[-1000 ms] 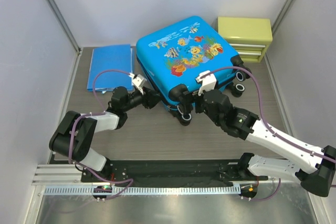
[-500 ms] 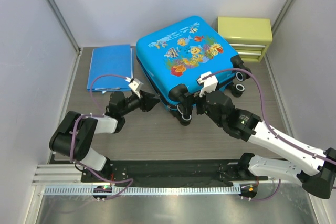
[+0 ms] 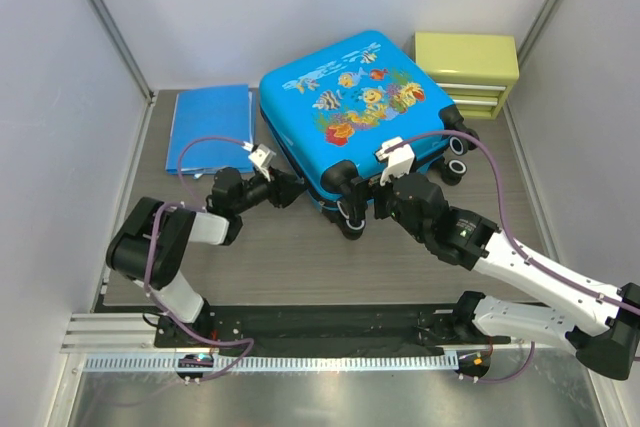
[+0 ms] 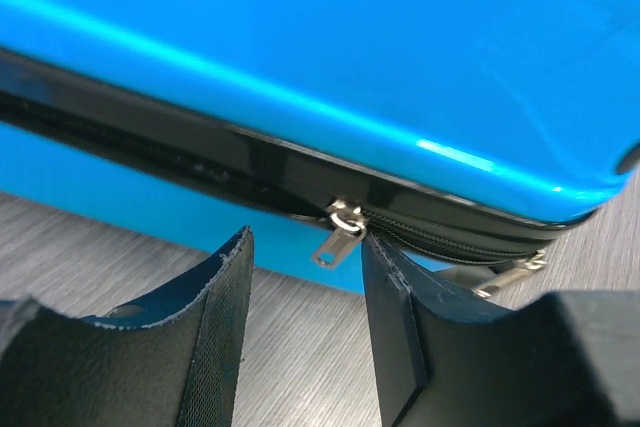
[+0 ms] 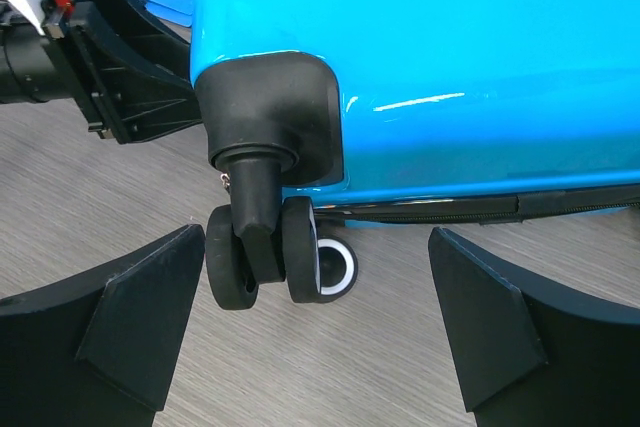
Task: Pack the luggage
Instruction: Zip the luggage at the center of the board.
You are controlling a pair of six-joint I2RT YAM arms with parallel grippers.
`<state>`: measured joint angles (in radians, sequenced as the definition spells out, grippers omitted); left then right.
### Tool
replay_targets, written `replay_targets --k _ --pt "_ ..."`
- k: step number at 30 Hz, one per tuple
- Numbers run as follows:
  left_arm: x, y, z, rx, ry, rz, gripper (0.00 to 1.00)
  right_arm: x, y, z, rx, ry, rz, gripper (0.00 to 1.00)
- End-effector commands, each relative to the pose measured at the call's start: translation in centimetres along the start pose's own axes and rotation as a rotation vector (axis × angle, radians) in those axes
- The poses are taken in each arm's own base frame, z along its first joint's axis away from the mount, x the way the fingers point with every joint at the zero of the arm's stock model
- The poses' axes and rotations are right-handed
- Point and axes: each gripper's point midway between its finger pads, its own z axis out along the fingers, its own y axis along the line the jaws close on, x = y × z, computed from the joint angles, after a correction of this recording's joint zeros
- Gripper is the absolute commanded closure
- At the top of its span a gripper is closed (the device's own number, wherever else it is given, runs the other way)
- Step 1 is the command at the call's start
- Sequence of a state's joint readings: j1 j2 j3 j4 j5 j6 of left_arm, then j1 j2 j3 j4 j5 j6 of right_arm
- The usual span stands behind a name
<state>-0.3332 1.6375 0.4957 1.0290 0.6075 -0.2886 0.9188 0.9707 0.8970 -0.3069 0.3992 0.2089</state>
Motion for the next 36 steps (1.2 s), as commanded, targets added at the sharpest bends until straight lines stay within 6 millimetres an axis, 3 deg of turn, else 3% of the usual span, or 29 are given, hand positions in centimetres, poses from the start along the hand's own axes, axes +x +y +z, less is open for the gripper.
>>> replay_targets --k 1,5,10,15,18,23,36 --pt "-2.2 0.0 1.2 0.036 -0.069 0.043 0.52 -1.4 0.2 -0.2 -0.015 -0.053 0.019 0.0" --pt "-2.6 -0.2 1.8 0.051 -0.084 0.051 0.53 -1.3 0.1 -0.2 -0.013 -0.053 0.016 0.0" --pt "-3.3 -1.2 2.7 0.091 -0.103 0.067 0.63 -0.8 0.1 0.0 -0.009 -0.048 0.011 0.0" --pt "-3.3 -1.9 3.8 0.128 -0.102 0.075 0.92 -0.4 0.0 0.1 -0.009 -0.043 0.005 0.01" --pt "-3.3 -2.1 4.1 0.129 -0.105 0.084 1.0 -0.2 -0.1 0.0 -0.01 -0.039 0.003 0.0" --pt "-2.7 -2.8 4.0 0.134 -0.104 0.104 1.0 0.4 -0.2 0.1 -0.007 -0.029 -0.004 0.01" --pt "-1.2 -6.9 3.6 0.174 -0.087 0.158 1.0 0.6 -0.3 0.0 -0.007 -0.028 -0.002 0.01"
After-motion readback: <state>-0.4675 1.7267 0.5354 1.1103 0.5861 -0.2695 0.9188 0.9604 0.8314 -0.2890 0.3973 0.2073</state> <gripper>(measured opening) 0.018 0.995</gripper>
